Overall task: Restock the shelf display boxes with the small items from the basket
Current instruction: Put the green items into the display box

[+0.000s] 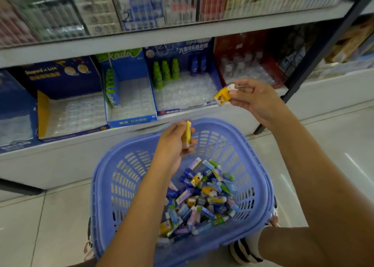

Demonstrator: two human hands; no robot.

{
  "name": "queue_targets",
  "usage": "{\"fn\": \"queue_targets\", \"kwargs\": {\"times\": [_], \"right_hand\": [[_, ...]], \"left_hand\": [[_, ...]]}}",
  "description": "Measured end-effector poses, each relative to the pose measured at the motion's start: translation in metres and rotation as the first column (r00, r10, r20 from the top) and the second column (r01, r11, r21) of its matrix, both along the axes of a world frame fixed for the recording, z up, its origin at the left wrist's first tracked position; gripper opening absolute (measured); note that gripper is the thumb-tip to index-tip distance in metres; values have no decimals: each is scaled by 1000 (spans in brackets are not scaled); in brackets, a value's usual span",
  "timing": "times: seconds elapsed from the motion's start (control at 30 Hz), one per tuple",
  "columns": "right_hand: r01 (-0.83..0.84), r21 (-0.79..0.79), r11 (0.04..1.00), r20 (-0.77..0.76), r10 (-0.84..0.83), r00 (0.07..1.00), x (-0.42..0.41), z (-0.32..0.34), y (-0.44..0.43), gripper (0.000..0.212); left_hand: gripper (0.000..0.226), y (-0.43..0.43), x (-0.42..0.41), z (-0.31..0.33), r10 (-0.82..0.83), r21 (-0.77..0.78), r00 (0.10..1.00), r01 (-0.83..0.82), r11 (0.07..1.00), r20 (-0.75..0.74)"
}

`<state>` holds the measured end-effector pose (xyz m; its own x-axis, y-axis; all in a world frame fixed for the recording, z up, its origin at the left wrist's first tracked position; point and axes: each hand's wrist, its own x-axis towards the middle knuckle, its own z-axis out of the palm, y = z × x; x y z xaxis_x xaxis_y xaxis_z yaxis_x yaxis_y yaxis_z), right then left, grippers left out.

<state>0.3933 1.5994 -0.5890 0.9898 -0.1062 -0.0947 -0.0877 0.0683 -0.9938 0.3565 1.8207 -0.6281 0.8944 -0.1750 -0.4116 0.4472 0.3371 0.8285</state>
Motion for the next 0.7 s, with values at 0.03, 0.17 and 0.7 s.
{"fn": "queue_targets", "kwargs": {"times": [0.03,0.17,0.7], "right_hand": [[57,18,998,15,-57,998,4,1,-6,17],[163,46,985,80,-167,983,15,2,-23,17],[-166,-39,985,227,171,959,45,30,175,19]], "left_hand": [[22,-1,1,7,-17,18,999,16,1000,35],[28,-4,9,26,-42,168,992,22,986,115],[19,149,19,25,495,330,833,-553,765,248]]}}
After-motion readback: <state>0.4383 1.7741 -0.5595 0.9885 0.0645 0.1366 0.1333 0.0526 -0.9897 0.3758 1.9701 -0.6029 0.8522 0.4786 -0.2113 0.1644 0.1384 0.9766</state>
